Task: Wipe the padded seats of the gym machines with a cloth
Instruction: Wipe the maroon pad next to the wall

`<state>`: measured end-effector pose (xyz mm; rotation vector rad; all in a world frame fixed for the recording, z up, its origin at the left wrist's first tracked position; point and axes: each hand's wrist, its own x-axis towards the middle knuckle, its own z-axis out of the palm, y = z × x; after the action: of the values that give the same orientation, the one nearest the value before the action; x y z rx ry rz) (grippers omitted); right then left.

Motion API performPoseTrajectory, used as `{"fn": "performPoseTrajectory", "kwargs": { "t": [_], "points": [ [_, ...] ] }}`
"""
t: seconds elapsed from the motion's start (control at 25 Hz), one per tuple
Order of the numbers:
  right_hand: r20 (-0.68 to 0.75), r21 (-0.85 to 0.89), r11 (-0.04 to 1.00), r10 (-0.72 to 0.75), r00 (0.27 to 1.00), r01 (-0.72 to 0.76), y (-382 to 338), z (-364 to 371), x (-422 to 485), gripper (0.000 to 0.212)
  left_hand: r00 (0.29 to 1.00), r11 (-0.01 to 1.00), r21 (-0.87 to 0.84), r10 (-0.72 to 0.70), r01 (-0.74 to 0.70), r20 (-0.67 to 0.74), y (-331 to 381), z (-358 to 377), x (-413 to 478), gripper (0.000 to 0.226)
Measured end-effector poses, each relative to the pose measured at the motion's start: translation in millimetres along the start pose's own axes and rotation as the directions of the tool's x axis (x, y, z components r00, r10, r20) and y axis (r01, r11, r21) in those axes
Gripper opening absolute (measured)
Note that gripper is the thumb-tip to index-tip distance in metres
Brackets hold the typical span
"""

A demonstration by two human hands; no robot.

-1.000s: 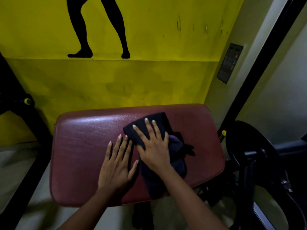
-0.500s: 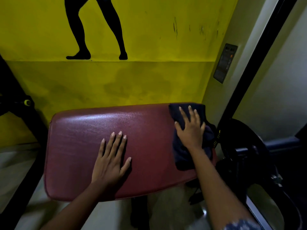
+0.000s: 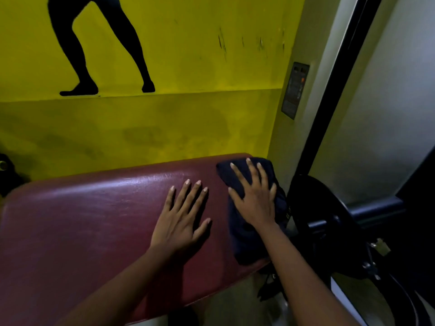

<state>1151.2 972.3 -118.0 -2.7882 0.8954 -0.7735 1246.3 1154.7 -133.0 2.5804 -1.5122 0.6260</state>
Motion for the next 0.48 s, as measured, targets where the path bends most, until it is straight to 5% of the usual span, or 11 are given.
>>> {"fn": "performPoseTrajectory", "kwargs": {
  "t": [0.2, 0.32, 0.48],
  "points": [
    [0.066, 0.223, 0.973, 0.054, 0.996, -0.067, 12.6, -8.8, 61.3, 0.053, 1.0, 1.0, 0.02, -0.01, 0.011, -0.025, 2.9, 1.7, -1.9, 0.068],
    [0.093, 0.5, 0.857, 0.089, 0.992, -0.124, 36.1, -7.0, 34.3, 0.06, 1.0, 1.0, 0.006, -0.002, 0.002, -0.015, 3.3, -0.8, -2.0, 0.068],
    [0.191, 0.609, 0.77, 0.09, 0.978, -0.189, 55.8, 0.8, -14.3, 0.064, 1.0, 1.0, 0.013, 0.0, 0.0, 0.012, 4.1, -1.3, -2.7, 0.068]
  ]
}}
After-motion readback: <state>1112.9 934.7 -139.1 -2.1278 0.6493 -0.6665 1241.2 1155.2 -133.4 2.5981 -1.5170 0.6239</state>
